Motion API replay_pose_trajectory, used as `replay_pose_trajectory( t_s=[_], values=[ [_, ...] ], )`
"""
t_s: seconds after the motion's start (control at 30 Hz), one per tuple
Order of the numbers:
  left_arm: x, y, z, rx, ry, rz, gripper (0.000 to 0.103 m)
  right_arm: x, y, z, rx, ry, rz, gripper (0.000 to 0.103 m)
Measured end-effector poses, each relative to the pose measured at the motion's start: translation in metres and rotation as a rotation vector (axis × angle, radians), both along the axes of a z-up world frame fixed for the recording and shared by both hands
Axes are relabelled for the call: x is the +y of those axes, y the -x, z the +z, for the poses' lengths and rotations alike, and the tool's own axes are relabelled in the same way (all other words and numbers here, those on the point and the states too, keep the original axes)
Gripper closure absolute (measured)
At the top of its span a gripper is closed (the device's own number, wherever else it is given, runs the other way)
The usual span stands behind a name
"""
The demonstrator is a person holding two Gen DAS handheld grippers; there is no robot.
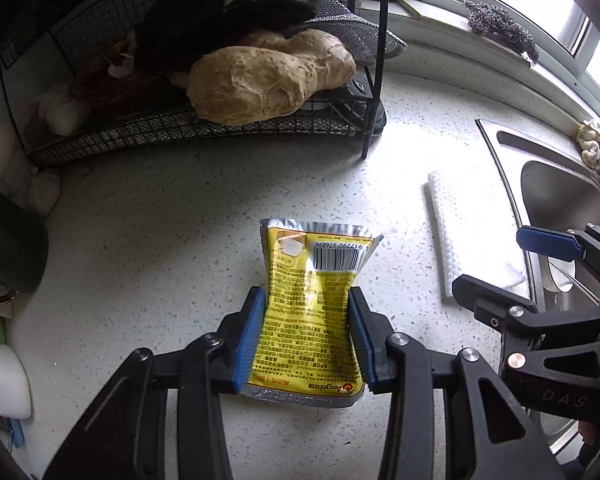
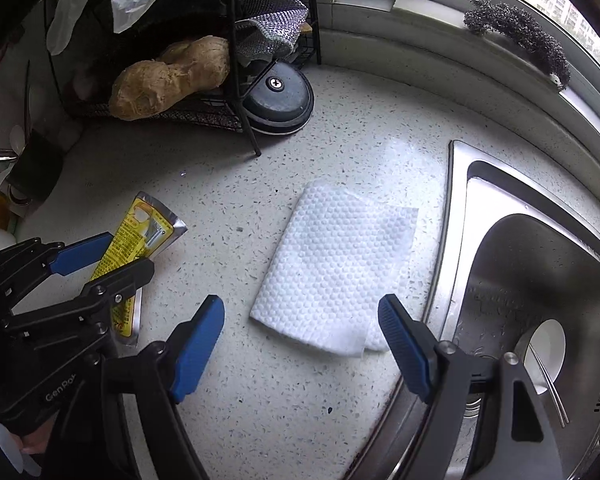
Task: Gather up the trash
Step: 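Grasp the white wet wipe with the right gripper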
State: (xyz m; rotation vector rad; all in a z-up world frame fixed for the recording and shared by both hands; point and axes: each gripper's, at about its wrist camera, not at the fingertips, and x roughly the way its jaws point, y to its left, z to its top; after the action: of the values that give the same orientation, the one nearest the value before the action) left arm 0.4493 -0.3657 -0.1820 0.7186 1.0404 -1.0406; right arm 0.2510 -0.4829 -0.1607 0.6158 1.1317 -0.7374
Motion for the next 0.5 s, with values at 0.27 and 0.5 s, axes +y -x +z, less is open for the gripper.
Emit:
replay_pose_trajectory(
  t_s=[0.27, 0.5],
  values=[
    [-0.013, 0.010, -0.009, 0.004, -0.005, 0.096, 0.064, -0.022, -0.005, -0.020, 0.005, -0.020, 0.157, 0.040],
    [0.012, 0.017, -0.009, -0.018, -0.020, 0.139, 0.064, -0.014, -0.001, -0.016, -0.017, 0.032, 0.270, 0.096]
  ],
)
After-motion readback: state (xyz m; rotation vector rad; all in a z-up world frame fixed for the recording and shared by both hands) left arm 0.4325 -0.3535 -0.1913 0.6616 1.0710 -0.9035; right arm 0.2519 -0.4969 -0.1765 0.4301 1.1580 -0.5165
